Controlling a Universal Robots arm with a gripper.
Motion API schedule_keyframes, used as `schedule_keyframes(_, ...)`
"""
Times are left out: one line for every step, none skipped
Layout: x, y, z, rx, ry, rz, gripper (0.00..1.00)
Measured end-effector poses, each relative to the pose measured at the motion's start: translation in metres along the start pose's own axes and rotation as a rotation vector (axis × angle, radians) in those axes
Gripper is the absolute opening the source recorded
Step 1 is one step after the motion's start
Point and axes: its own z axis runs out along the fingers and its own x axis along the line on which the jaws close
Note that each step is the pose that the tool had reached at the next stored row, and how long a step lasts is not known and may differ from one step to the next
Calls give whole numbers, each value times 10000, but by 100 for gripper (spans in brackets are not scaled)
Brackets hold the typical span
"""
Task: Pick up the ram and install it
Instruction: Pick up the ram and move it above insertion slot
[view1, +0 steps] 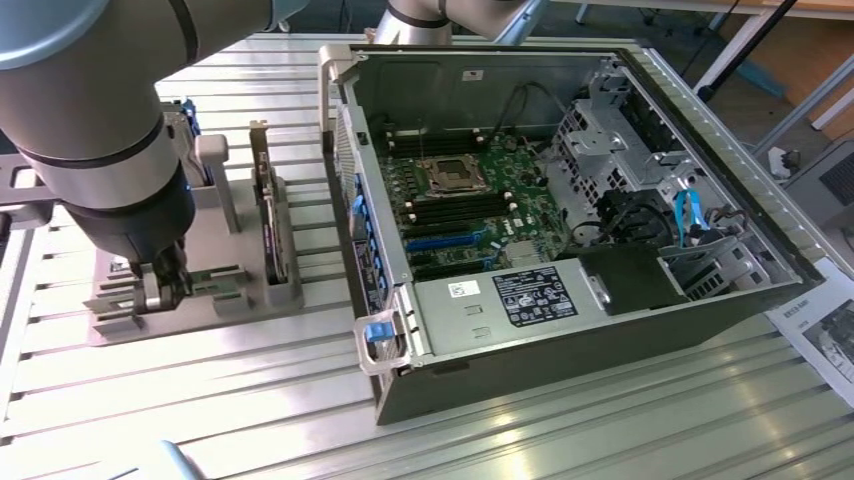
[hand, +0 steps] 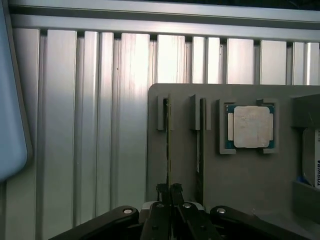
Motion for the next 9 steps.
schedule_keyframes(-1,0,-17,0,0,0,12)
schedule_keyframes(-3,1,-39,0,0,1,12)
schedule_keyframes(-4,2,-58,1,-1,1,12)
schedule_keyframes(-5,2,-76,0,0,2,12)
schedule_keyframes(-6,3,-94,1,-1,2,12)
schedule_keyframes(-6,3,-106,1,0,1,12)
schedule_keyframes(-7,4,-117,1,0,2,12)
schedule_keyframes(-7,4,-129,0,0,1,12)
schedule_keyframes(-8,4,-142,0,-1,1,12)
